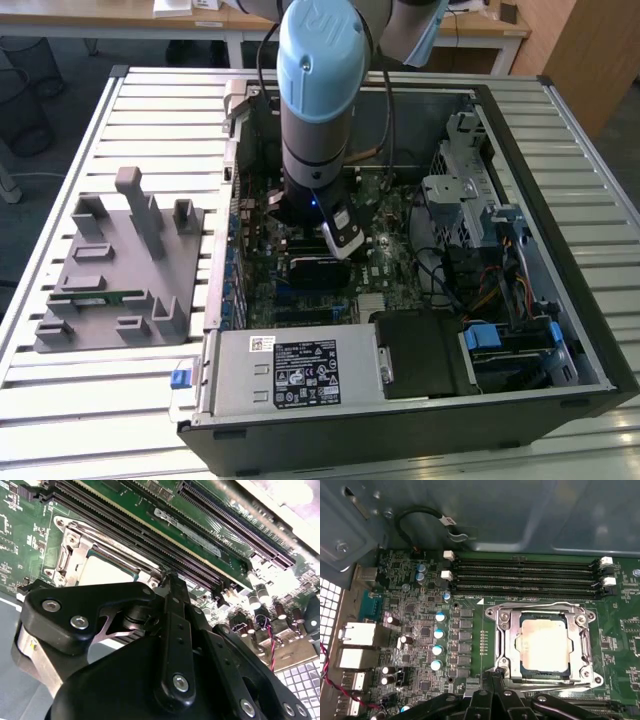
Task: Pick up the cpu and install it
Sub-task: 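Install the second cpu locking lever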
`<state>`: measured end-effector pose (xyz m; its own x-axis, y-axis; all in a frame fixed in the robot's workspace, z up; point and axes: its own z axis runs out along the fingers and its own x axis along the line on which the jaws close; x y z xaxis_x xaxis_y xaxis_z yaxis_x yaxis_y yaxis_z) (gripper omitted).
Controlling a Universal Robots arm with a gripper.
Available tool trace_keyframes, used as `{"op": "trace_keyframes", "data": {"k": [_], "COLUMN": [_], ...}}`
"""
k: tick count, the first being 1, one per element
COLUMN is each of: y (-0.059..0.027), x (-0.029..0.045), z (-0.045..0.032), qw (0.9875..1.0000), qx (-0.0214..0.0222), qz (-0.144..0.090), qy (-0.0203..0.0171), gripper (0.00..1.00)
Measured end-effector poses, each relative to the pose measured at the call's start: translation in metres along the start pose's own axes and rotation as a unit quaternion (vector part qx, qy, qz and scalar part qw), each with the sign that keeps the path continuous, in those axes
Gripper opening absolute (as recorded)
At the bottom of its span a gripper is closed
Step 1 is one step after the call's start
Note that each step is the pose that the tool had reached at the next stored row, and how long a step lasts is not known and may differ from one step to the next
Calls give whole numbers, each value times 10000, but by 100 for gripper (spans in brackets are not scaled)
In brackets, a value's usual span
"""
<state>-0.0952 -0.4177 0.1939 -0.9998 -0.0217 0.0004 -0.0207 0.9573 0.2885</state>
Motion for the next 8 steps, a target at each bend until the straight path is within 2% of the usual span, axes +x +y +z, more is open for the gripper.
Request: {"op": "trace_keyframes", "data": {"k": [4,8], "y": [-4,-9], "x": [7,17], "z": [16,33], "qw": [10000,10000], "qx": [-47,-72], "qz": [0,0], "qy": [-2,-3], "gripper": [11,11]}}
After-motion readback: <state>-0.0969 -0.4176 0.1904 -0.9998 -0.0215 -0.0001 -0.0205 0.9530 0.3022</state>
